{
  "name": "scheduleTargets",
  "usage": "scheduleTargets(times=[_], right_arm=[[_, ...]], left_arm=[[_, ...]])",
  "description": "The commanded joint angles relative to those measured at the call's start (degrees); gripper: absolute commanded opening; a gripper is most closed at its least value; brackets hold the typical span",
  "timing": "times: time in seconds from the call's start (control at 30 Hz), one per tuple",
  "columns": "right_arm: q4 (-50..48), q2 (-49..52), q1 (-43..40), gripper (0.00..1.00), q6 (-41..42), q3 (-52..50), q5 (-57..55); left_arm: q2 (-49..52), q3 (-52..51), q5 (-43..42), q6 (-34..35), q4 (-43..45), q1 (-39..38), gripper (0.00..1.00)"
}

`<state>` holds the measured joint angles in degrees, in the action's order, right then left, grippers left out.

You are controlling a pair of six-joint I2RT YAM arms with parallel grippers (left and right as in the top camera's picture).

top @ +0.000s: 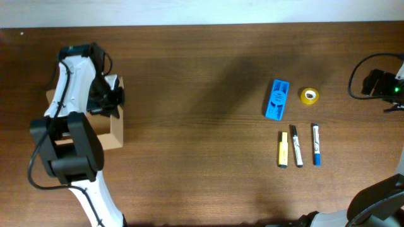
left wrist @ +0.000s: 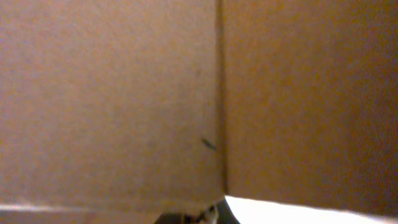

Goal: Pack container

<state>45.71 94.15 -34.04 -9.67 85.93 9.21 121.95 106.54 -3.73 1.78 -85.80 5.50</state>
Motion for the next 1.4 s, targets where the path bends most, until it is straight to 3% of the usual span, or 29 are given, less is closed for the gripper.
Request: scheduleTargets(times=[0.0,0.3,0.43,0.67,0.83,1.17,1.37], right_arm=[[0.07,-0.44,-0.11,0.99,-0.37,0.74,1.42],[1.75,-0.44,-0.11,0.99,-0.37,0.74,4.15],[2.40,-0.44,-0.11,0.99,-0.39,0.74,4.17],[3.02,-0.44,-0.11,0.99,-0.37,0.74,7.74],[3.04,-0.44,-0.11,0.99,-0.37,0.74,9.42],[3.61,-0.44,-0.11,0.99,-0.37,0.74,9.94],[3.61,-0.44,-0.11,0.99,-0.37,0.74,11.96]], left_arm=[[-0.15,9.16,-1.11,3.80,-4.17,-5.44,0.02],[-0.15,26.56,-0.07,19.54,-7.52,-25.49,0.01],[-0.15,28.39,3.32,28.37,-4.76,-35.85,0.02],[0.87,28.39,9.03,37.27,1.66,-47.71,0.02],[4.50,28.39,11.04,41.38,5.05,-50.36,0.01],[16.98,28.39,10.03,41.03,4.92,-49.57,0.02],[18.75,28.39,8.31,41.13,7.30,-47.30,0.02]])
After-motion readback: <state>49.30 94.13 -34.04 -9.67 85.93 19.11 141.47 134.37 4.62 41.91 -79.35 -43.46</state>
